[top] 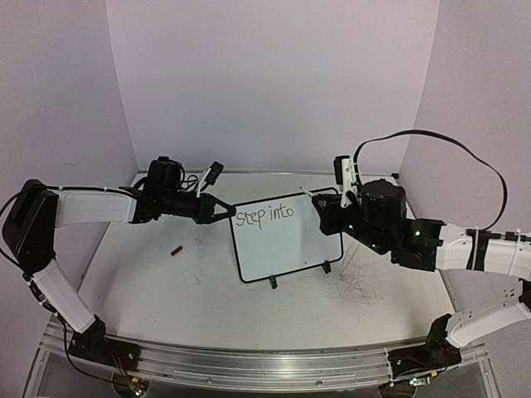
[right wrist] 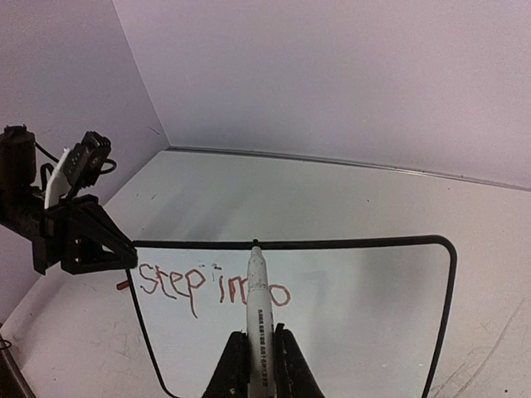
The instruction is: Write a sentence on the whiteboard
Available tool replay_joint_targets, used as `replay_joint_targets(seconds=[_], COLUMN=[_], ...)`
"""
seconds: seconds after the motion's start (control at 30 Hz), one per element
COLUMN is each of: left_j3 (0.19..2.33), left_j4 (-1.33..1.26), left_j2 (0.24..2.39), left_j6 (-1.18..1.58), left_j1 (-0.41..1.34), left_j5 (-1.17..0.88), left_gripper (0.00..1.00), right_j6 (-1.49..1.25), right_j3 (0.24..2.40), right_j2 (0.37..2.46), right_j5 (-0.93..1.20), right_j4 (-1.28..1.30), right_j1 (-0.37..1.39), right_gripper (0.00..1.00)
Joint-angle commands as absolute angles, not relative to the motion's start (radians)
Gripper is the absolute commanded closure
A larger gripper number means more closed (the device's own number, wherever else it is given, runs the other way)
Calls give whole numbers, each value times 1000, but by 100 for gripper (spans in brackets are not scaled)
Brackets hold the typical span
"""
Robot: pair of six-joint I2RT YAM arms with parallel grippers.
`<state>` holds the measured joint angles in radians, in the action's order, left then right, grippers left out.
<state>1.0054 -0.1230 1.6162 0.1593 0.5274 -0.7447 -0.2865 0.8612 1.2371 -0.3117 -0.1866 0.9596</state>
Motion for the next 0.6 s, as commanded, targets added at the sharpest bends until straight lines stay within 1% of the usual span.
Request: replay_joint_targets(seconds=[0.0,0.37,0.57], left_j3=[996,1021,1003], left_j4=[-91,-56,-56], left_j2=[1557,1592,1574], left_j6=[184,165,154], left_j1=[511,512,514], left_j5=[-629,-615,-595], left_gripper=[100,100,100], right_j6=[-293,-98,-98], right_j3=[894,942,949], right_j2=[1258,1307,1311], right_j5=[-284,-326,-324], right_j4=[-97,-46,-32], right_j1=[956,953,915], right_gripper=[100,100,100])
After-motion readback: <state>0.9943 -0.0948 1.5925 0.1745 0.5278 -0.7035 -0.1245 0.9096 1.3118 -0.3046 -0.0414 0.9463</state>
